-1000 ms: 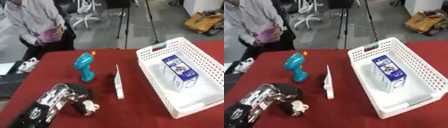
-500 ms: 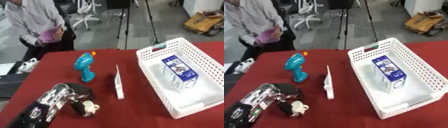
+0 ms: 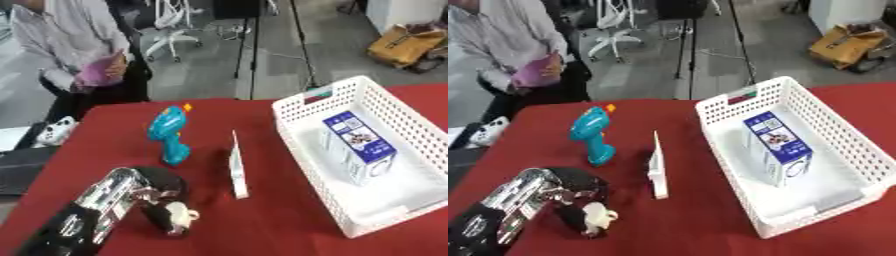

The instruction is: Pick up objects on the table and place them in the box.

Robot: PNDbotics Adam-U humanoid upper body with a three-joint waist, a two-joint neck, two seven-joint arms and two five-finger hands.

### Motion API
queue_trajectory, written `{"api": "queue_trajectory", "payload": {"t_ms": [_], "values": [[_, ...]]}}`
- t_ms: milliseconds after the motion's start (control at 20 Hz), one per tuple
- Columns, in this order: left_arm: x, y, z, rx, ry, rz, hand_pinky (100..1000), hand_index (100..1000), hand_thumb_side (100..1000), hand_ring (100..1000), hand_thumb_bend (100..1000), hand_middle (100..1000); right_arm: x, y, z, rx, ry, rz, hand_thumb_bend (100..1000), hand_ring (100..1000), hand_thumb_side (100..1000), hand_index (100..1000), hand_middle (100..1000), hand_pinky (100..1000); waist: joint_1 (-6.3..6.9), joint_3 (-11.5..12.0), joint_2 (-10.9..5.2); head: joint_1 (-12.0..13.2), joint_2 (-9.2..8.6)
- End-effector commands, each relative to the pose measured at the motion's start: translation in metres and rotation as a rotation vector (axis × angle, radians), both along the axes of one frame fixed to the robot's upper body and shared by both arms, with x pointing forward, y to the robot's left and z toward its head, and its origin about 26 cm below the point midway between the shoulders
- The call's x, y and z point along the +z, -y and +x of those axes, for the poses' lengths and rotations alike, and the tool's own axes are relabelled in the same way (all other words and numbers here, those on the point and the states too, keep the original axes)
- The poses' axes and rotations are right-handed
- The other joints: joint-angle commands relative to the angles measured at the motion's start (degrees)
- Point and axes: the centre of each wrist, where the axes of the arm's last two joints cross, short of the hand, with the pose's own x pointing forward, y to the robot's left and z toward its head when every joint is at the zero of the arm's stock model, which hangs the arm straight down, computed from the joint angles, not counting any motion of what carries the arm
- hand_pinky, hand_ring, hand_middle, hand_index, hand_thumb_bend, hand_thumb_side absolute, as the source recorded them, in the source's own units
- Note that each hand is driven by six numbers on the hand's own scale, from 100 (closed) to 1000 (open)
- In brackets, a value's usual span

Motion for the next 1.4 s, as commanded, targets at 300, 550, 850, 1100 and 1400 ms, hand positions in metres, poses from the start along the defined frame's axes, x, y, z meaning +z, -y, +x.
{"api": "queue_trajectory", "payload": {"t_ms": [300, 550, 850, 1100, 1400], "values": [[-0.0120, 0.0045, -0.0016, 0.001, -0.065, -0.006, 294, 813, 671, 557, 497, 800, 0.0090, 0.0010, -0.0031, -0.001, 0.030, -0.020, 100, 700, 387, 598, 532, 757, -0.48, -0.21, -0.35, 0.22, -0.30], [-0.0150, 0.0049, -0.0017, 0.031, -0.078, -0.022, 269, 798, 657, 534, 483, 783, 0.0093, 0.0014, -0.0033, 0.000, 0.032, -0.020, 100, 699, 387, 597, 532, 757, -0.56, -0.23, -0.34, 0.27, -0.13], [-0.0159, 0.0057, -0.0020, 0.045, -0.085, -0.037, 255, 767, 639, 518, 458, 734, 0.0099, 0.0018, -0.0035, 0.000, 0.036, -0.020, 100, 698, 387, 597, 532, 756, -0.64, -0.11, -0.33, 0.33, -0.02], [-0.0149, 0.0060, -0.0023, 0.058, -0.084, -0.045, 239, 754, 585, 525, 459, 678, 0.0104, 0.0020, -0.0037, 0.002, 0.038, -0.021, 100, 697, 387, 597, 531, 755, -0.65, 0.09, -0.38, 0.32, 0.00], [-0.0151, 0.0062, -0.0023, 0.069, -0.082, -0.043, 223, 731, 436, 523, 391, 665, 0.0109, 0.0023, -0.0038, 0.004, 0.042, -0.022, 100, 697, 387, 597, 526, 754, -0.63, 0.12, -0.35, 0.29, -0.04]]}}
